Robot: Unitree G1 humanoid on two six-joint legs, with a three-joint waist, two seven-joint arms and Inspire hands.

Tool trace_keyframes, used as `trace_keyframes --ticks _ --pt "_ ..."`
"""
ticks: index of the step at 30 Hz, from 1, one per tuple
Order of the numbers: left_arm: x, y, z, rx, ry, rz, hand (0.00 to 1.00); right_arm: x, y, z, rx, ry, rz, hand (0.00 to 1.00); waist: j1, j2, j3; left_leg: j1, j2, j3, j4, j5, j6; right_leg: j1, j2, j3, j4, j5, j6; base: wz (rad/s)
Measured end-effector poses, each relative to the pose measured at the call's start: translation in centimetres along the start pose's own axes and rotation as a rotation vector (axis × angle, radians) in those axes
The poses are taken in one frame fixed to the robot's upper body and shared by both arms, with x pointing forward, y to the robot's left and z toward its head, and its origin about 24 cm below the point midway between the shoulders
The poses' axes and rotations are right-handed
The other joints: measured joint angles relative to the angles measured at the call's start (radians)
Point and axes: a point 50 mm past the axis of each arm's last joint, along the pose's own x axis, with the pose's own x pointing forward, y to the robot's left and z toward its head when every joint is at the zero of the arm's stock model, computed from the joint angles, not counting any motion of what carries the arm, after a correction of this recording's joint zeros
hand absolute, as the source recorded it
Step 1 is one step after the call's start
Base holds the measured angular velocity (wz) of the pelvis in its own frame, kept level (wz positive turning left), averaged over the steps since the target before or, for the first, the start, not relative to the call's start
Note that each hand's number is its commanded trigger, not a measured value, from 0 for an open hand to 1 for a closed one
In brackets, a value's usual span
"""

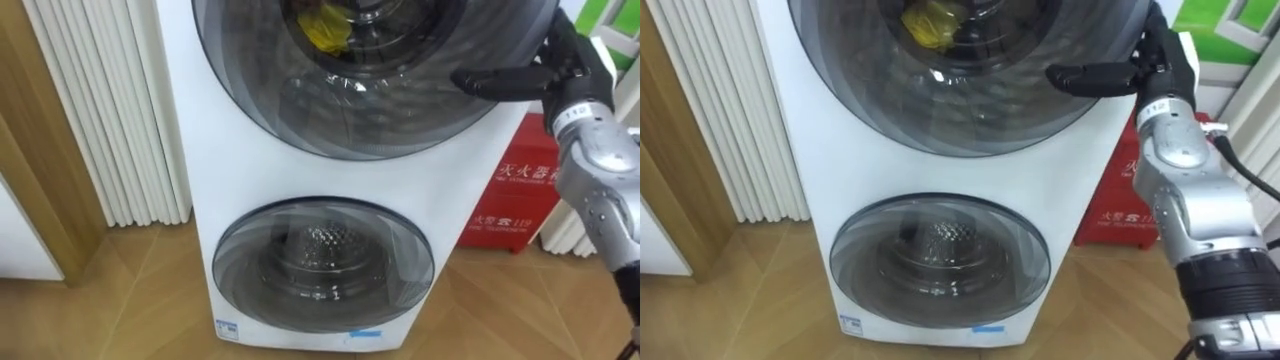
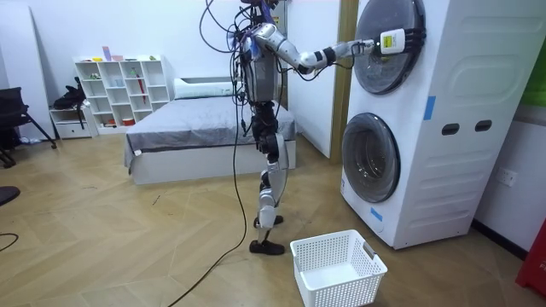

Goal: Pick clothes from washing machine

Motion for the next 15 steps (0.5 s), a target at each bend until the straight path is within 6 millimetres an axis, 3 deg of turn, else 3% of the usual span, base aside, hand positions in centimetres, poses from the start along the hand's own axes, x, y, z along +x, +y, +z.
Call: trace_keyframes --ticks 7,15 --pt "0.0 -0.4 0.3 0.032 -0.003 -0.012 0.00 -0.9 1.9 -0.4 0.073 -0.006 -0.037 0.00 0.000 0.010 0.0047 0.033 0.002 0.011 -0.013 -0.002 -0.003 0.019 0.001 -0.022 -0.003 0.001 -0.001 -0.02" --pt "-0.1 -1.1 1.1 0.057 -0.025 -0.031 0.00 -3.6 3.1 -0.4 0.052 -0.101 -0.030 0.00 -0.001 0.035 0.0008 0.046 0.005 0.035 -0.038 -0.002 -0.006 0.012 0.003 -0.021 -0.005 0.001 -0.001 -0.08"
